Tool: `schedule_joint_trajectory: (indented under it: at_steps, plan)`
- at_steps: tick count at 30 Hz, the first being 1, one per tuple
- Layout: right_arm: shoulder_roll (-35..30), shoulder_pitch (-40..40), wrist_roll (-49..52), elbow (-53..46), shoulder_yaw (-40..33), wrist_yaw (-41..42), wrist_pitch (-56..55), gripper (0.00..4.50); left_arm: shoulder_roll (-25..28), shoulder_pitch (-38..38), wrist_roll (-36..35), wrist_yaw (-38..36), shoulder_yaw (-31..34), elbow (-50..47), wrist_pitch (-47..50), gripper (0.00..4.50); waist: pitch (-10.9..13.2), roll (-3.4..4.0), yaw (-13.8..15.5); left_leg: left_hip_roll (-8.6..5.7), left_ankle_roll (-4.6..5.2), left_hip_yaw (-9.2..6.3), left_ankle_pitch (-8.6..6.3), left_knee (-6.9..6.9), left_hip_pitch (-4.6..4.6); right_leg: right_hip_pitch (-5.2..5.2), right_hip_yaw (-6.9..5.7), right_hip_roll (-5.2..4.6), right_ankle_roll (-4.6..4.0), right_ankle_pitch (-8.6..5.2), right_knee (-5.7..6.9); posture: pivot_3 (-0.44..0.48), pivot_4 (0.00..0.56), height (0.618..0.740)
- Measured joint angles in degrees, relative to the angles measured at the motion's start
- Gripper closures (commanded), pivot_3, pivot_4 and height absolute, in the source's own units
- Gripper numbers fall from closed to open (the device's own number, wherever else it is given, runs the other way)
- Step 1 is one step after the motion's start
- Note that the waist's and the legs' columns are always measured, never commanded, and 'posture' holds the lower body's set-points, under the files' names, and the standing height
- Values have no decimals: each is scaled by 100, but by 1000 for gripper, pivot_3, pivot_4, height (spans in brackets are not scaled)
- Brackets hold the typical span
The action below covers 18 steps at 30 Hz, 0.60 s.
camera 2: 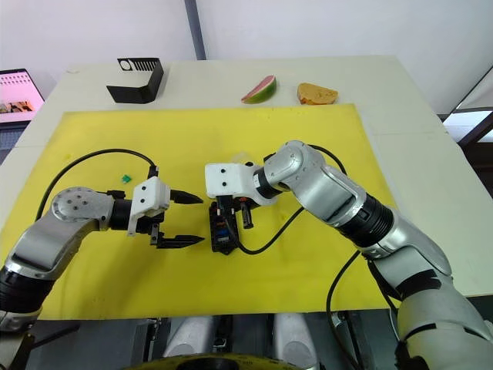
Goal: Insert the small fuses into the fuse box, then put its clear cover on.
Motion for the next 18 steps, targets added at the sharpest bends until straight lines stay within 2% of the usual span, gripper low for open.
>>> schedule_joint_trajectory:
  at_steps: [18]
  plan:
    - [65, -54, 9, 6, -102, 75, 219, 4500, -48, -57, 34, -4, -1, 2, 0, 24, 0, 0, 2, -1, -19, 0, 11, 1, 0, 0, 0, 1, 0, 0, 1, 0, 150, 740]
